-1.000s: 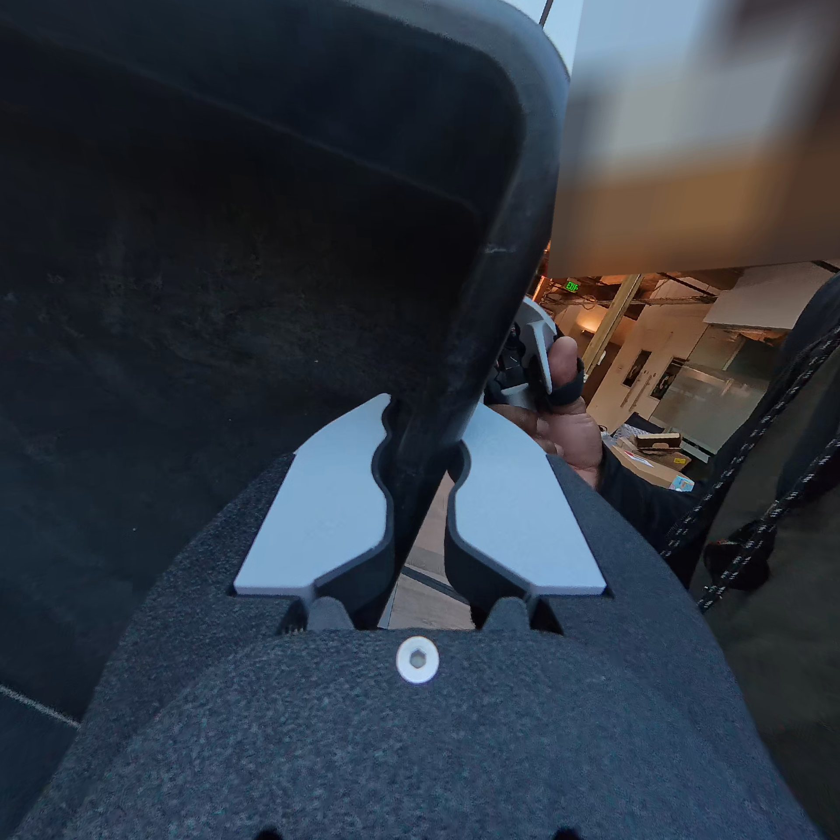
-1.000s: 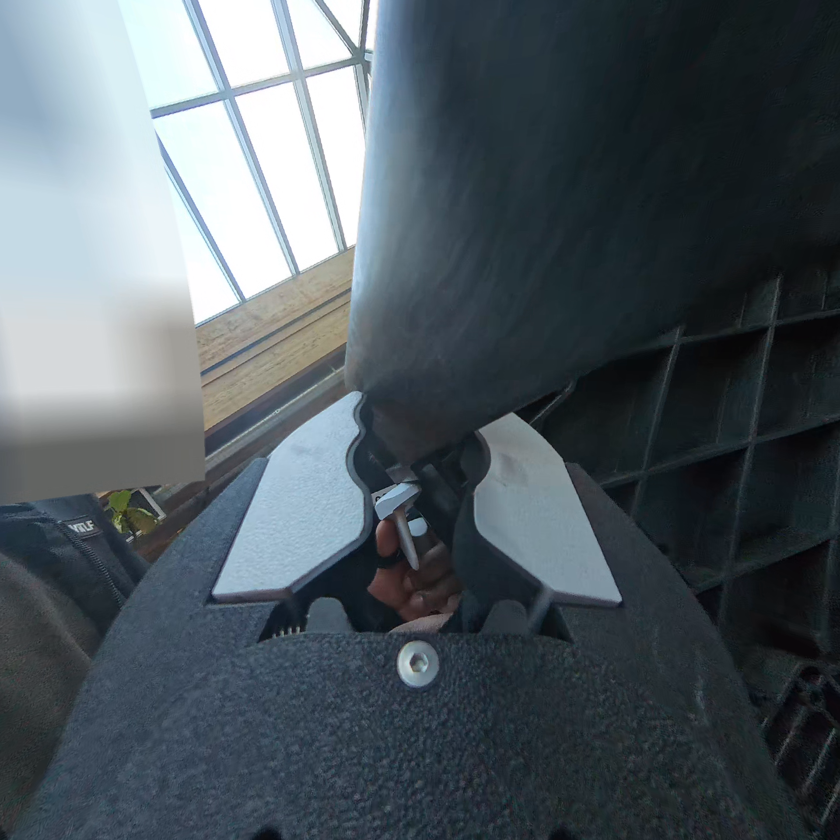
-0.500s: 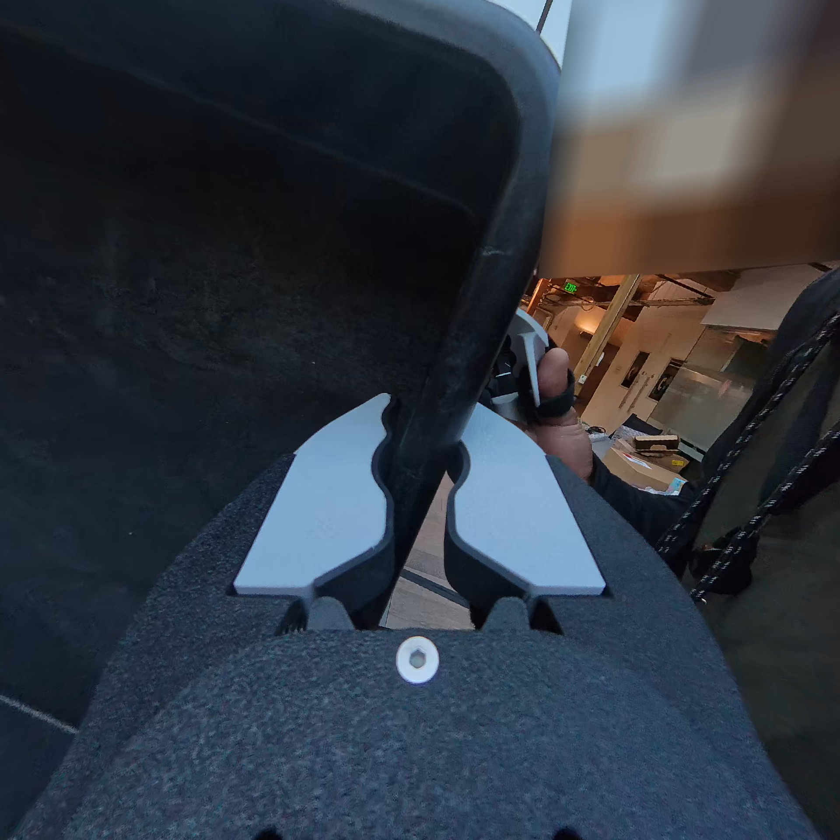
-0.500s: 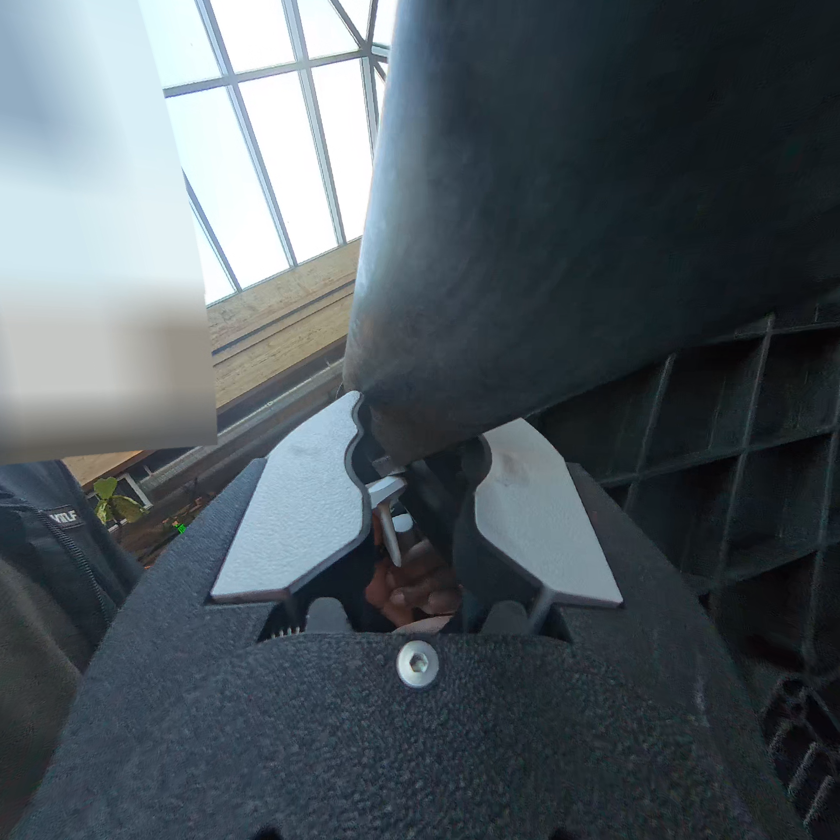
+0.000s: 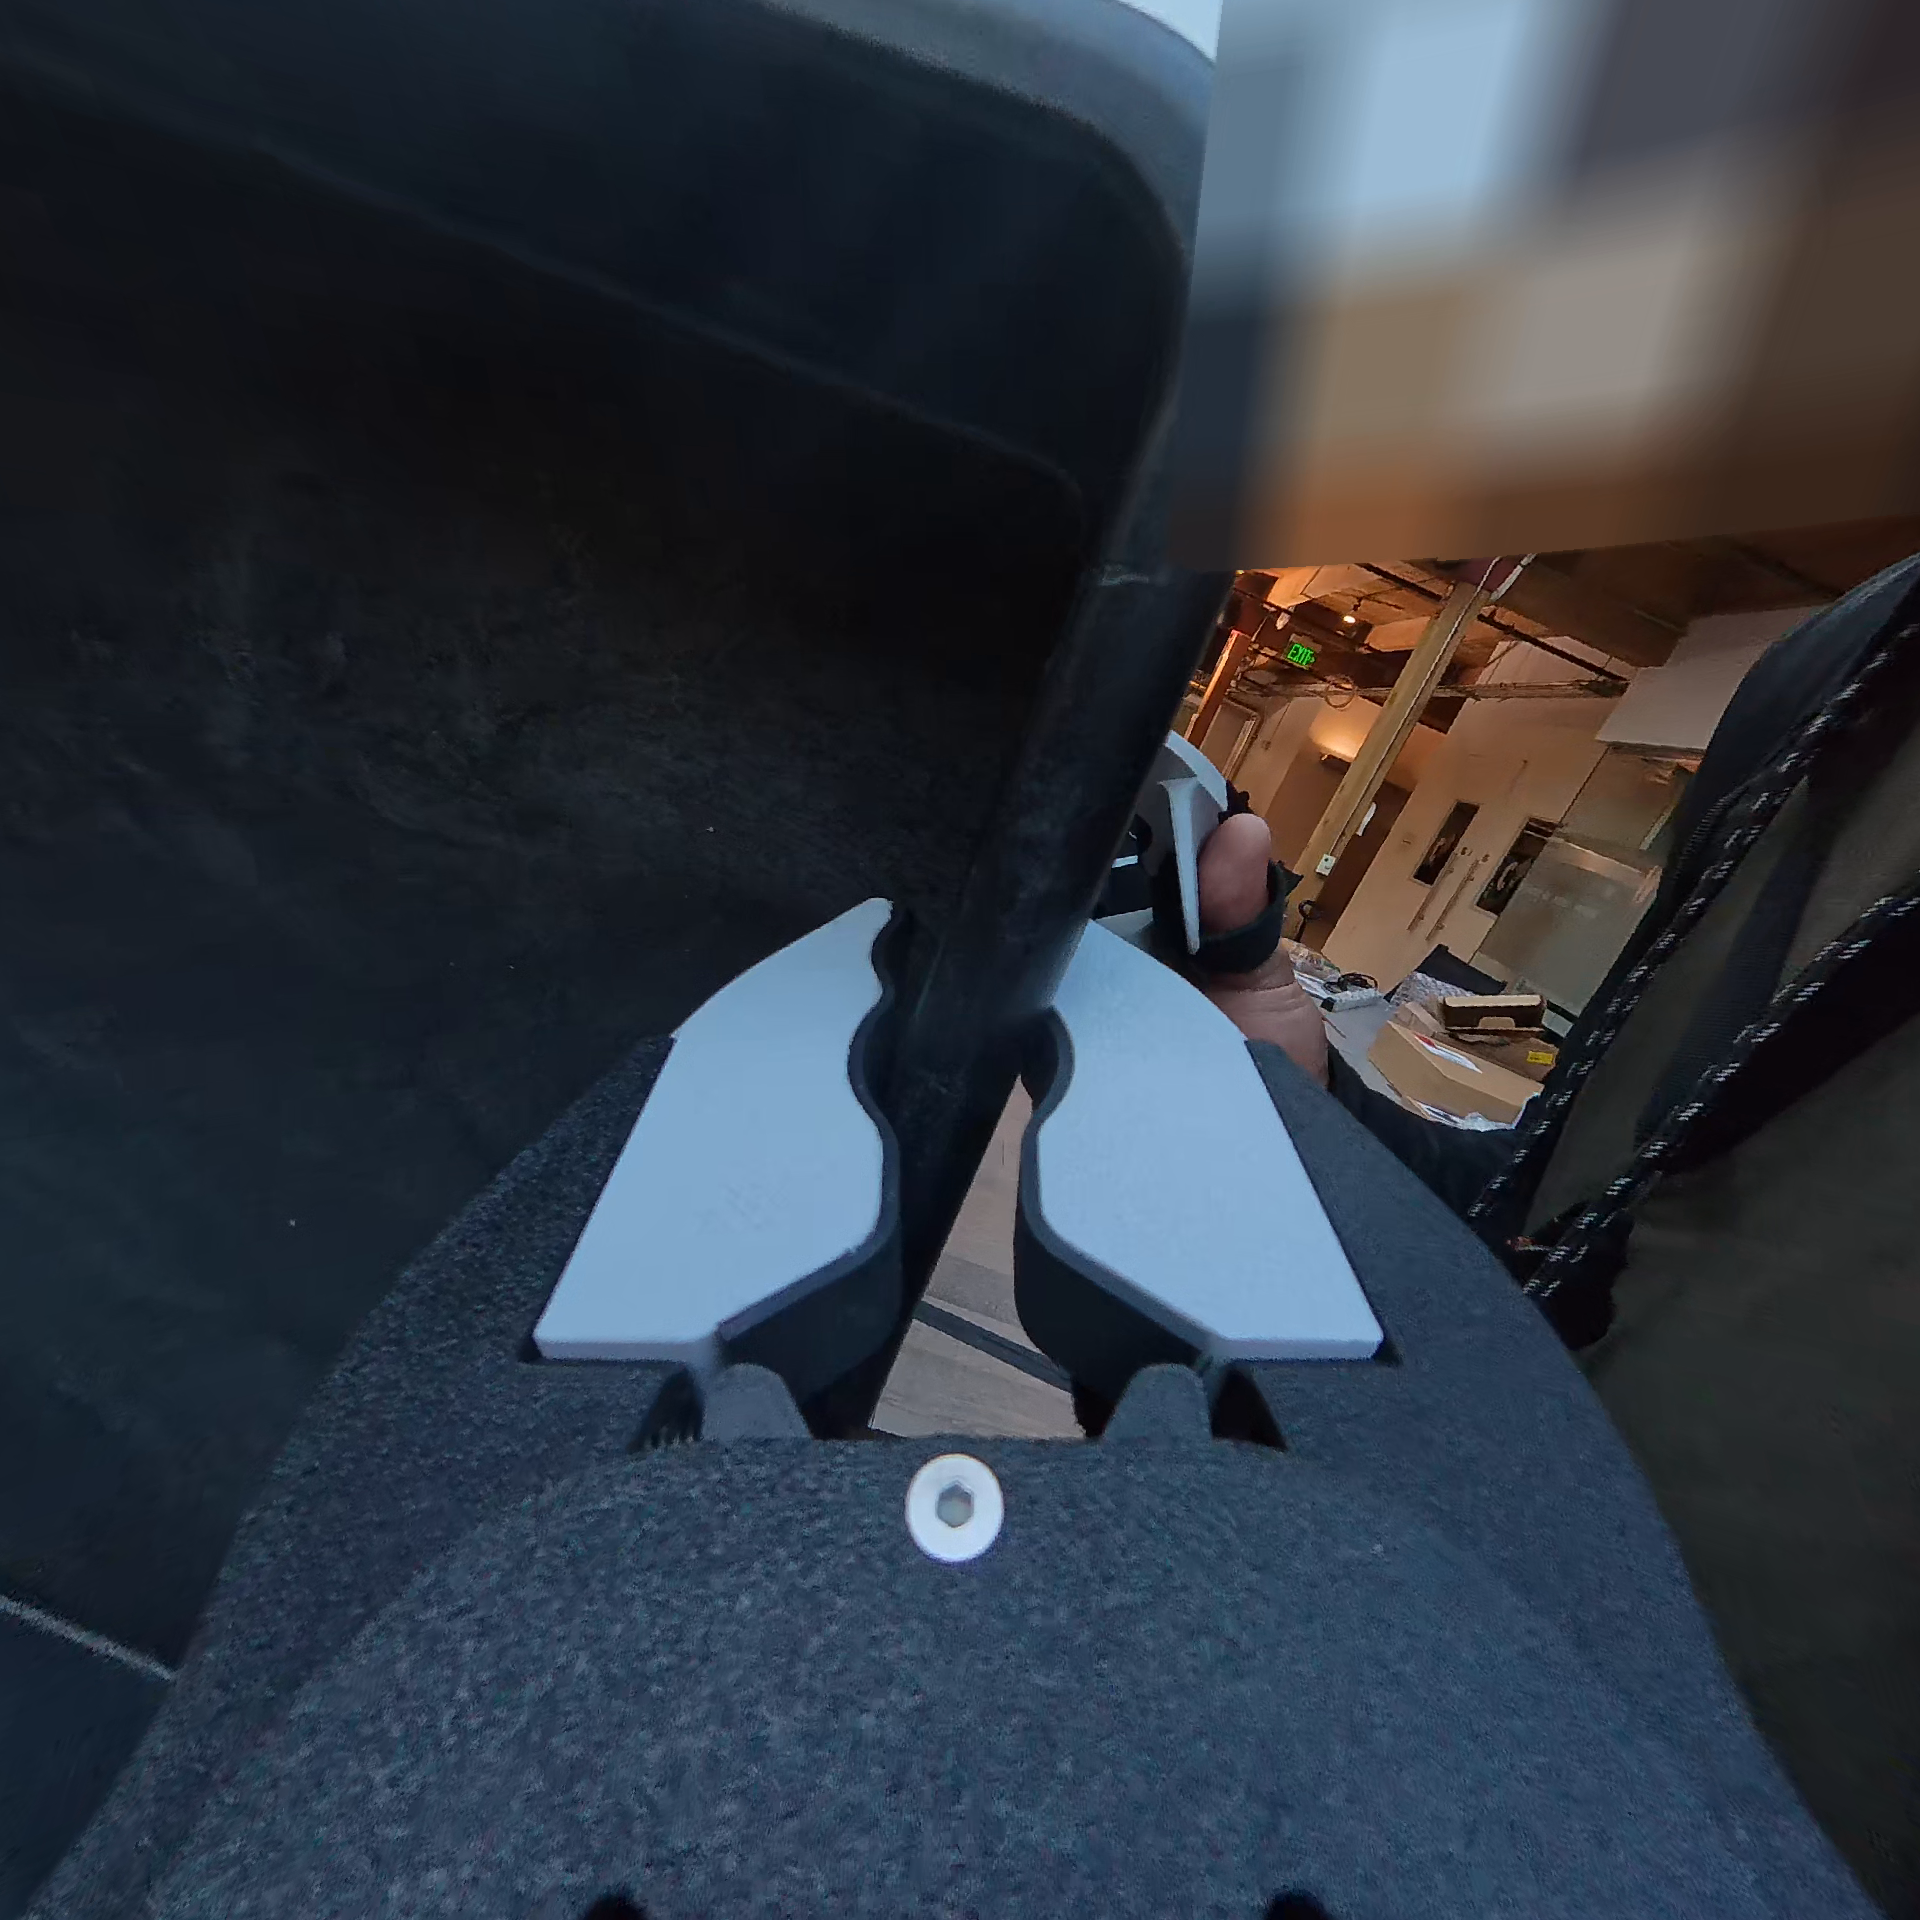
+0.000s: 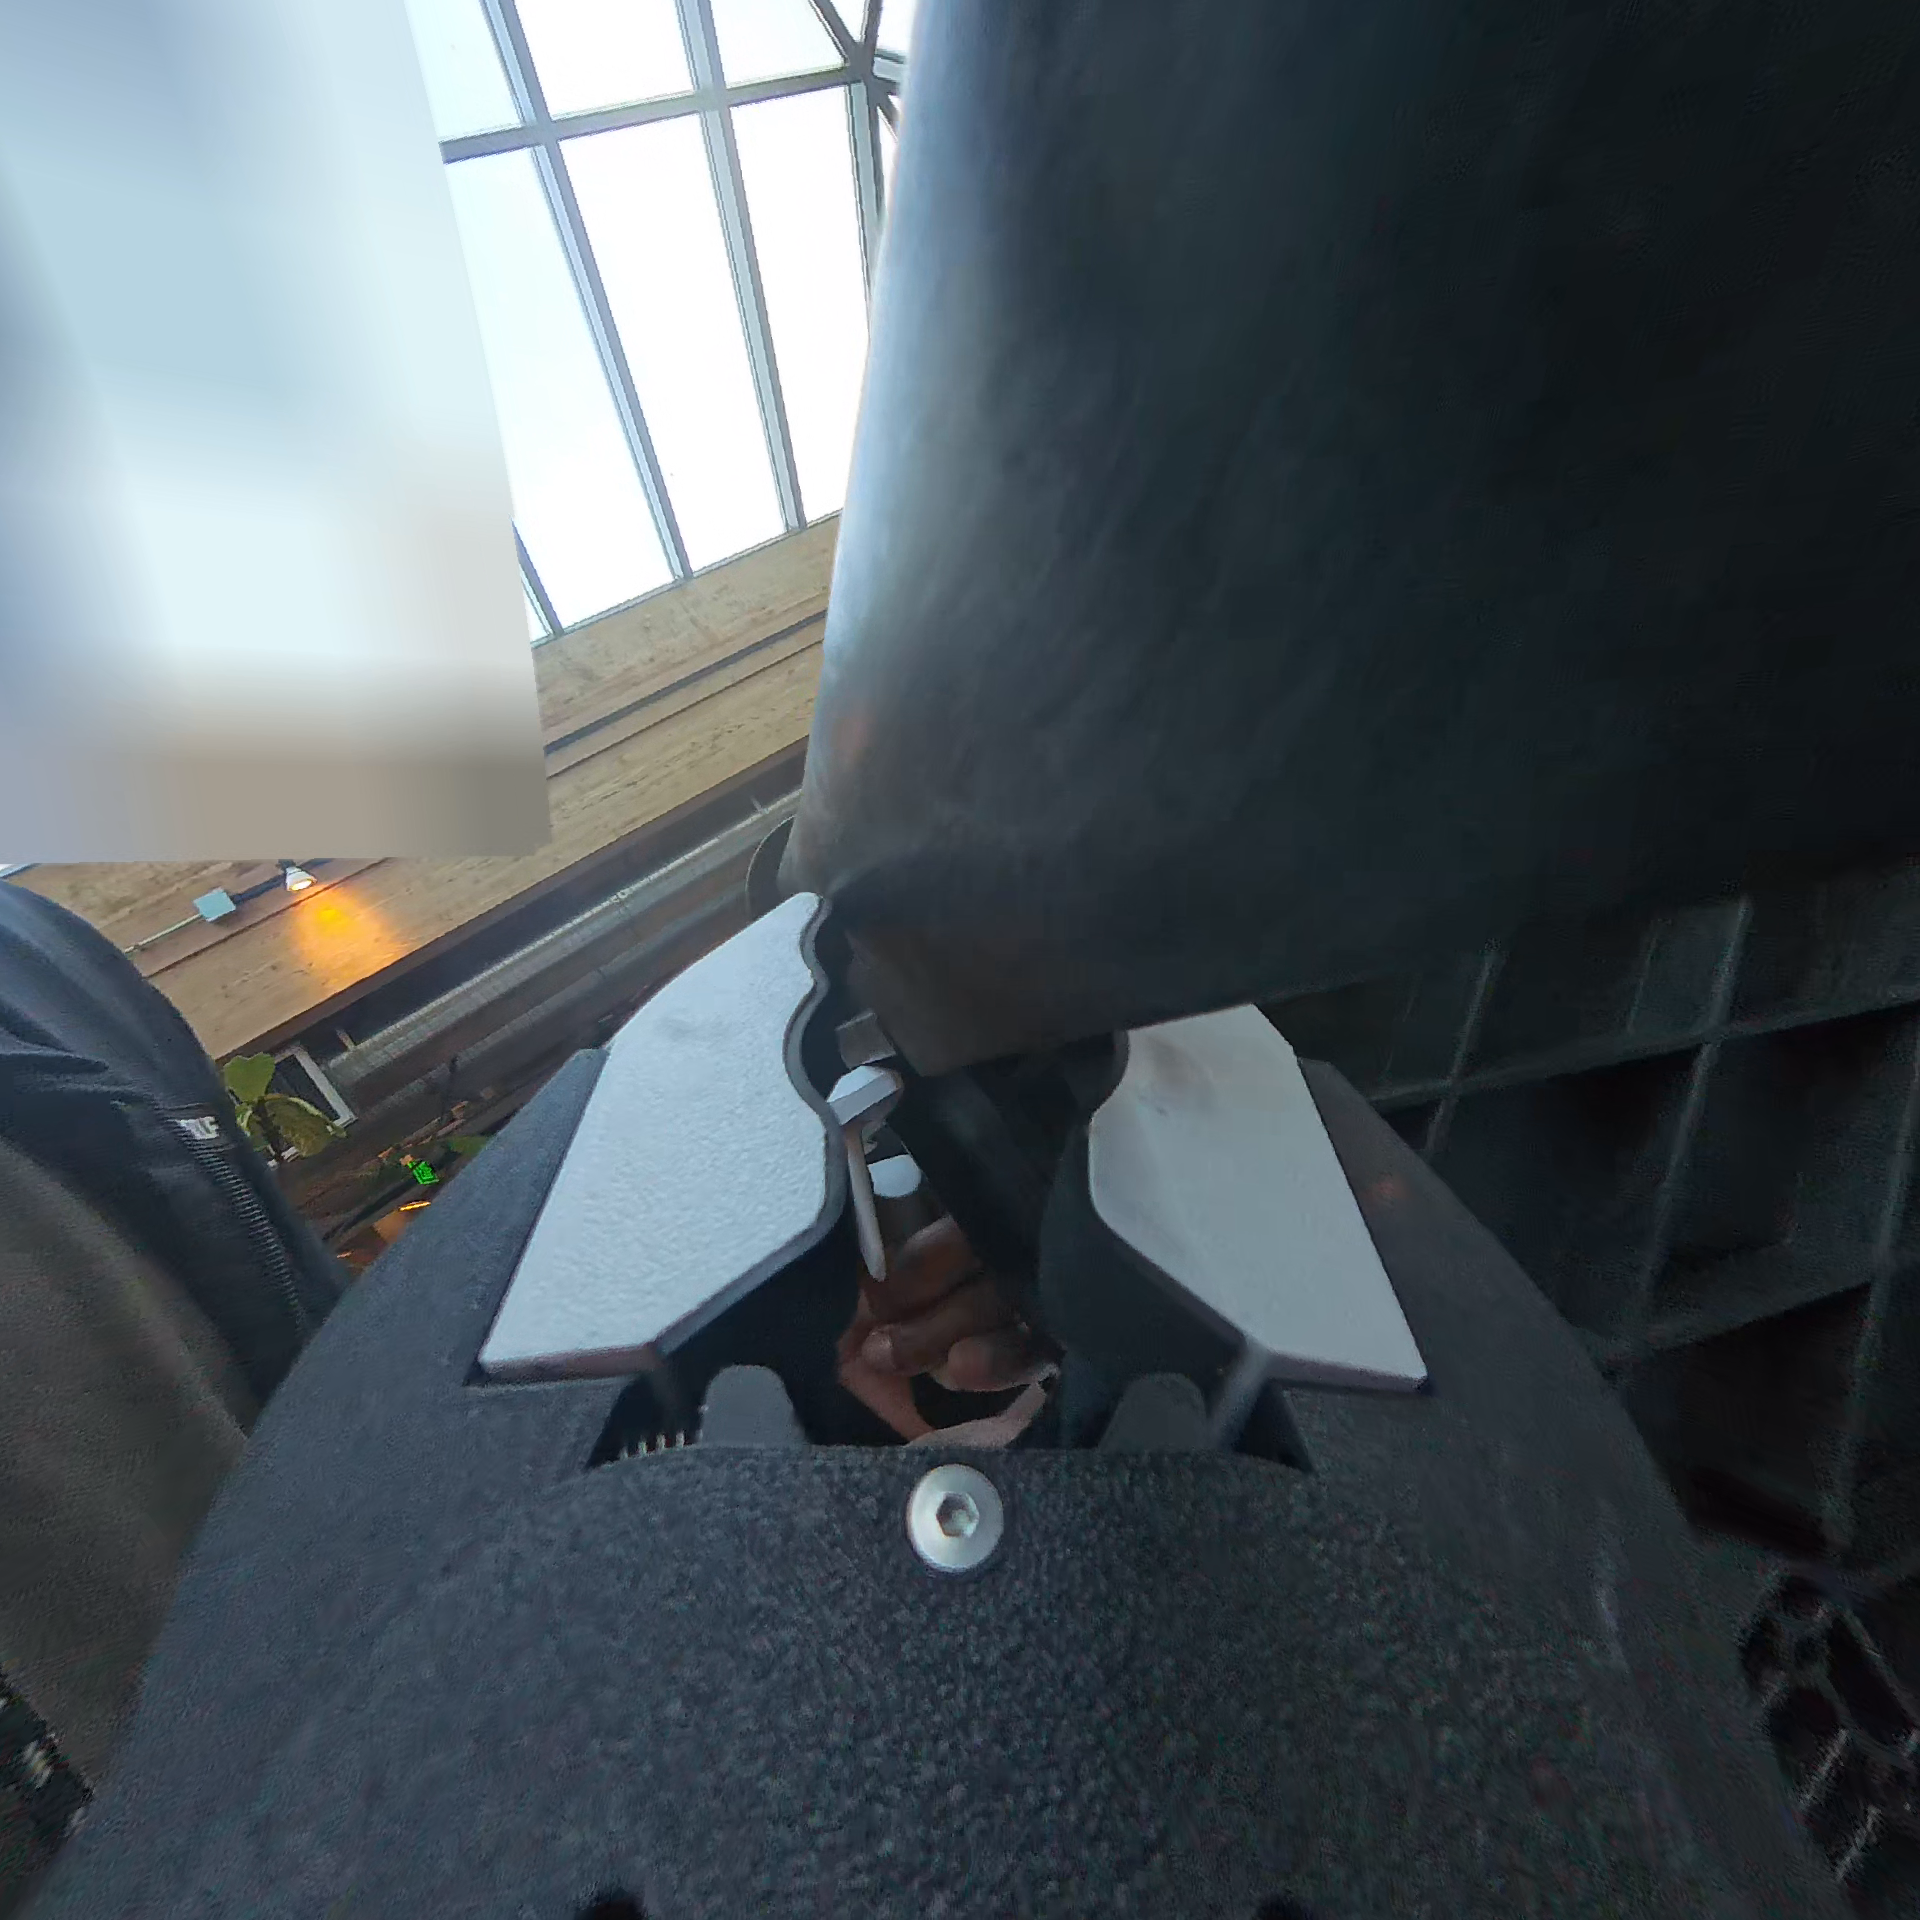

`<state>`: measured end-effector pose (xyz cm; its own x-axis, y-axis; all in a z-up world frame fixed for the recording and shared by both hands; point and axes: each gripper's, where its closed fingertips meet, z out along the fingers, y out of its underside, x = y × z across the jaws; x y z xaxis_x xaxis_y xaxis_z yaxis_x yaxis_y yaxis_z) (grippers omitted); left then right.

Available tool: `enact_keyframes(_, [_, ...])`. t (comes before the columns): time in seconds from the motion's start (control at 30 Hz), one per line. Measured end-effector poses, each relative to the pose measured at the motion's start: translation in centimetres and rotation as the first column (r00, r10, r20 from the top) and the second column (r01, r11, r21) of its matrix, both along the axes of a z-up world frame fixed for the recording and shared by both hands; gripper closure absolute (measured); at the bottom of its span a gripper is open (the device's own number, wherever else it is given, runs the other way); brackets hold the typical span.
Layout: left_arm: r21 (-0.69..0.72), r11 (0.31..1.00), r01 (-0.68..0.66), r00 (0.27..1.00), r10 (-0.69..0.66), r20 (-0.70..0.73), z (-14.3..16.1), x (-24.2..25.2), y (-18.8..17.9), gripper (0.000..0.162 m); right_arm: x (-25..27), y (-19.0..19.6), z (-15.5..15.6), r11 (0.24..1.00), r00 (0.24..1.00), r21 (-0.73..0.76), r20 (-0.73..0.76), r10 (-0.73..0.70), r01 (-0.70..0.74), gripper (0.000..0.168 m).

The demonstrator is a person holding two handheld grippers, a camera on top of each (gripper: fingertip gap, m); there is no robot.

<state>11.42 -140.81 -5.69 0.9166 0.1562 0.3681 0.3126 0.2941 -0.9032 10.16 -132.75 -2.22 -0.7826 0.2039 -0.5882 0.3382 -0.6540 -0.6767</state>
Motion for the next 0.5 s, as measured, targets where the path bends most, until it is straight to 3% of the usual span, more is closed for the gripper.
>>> enact_keyframes(0.5, [-0.009,1.0,0.021,1.0,-0.021,-0.01,-0.1,0.33,0.35,0.144,-0.5,-0.24,0.41,1.0,1.0,-0.004,0.004,-0.002,0.002,0.117])
